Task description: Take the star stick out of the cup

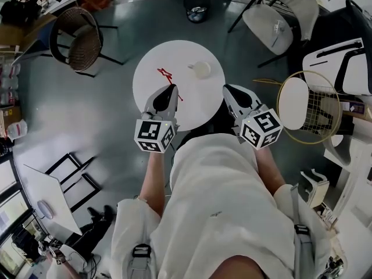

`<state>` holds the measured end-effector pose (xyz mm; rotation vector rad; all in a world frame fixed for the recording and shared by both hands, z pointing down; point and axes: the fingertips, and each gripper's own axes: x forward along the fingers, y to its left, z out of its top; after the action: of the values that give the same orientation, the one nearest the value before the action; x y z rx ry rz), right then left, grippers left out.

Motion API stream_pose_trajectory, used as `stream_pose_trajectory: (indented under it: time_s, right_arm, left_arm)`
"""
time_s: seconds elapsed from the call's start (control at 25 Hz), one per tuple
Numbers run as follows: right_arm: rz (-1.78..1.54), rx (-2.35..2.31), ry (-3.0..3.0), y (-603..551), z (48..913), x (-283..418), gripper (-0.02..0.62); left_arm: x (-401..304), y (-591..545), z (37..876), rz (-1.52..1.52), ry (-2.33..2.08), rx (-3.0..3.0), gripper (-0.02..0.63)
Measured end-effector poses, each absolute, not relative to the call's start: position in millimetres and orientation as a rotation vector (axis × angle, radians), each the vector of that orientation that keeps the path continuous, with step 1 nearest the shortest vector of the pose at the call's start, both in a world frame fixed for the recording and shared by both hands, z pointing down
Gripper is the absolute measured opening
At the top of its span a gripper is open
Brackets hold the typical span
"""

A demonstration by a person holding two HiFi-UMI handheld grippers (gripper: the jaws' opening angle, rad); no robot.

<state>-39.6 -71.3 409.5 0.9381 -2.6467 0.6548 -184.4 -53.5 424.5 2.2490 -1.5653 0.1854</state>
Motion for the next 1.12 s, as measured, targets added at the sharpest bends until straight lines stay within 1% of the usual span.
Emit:
stream_pose_trajectory:
  time_s: [0.2, 0.64, 0.88, 1.12]
  right_arm:
    - [0.631, 0.948, -2.648, -71, 404, -50, 0.006]
    - [0.633, 0.945, -2.656, -47, 409, -45, 0.006]
    - [0.621, 0.922, -2.677, -37, 403, -29, 0.006]
    - [0.641, 0.914, -2.683, -14, 402, 3, 0.006]
  left_arm:
    - [-188, -41, 419, 0.168, -1.522, 2.267, 0.017]
    - [-192, -10, 417, 0.129, -1.54, 2.249, 0.017]
    - [-174, 5, 413, 0.128, -1.561, 2.239, 0.017]
    - [-144, 27, 410, 0.151, -1.581, 2.219, 0.017]
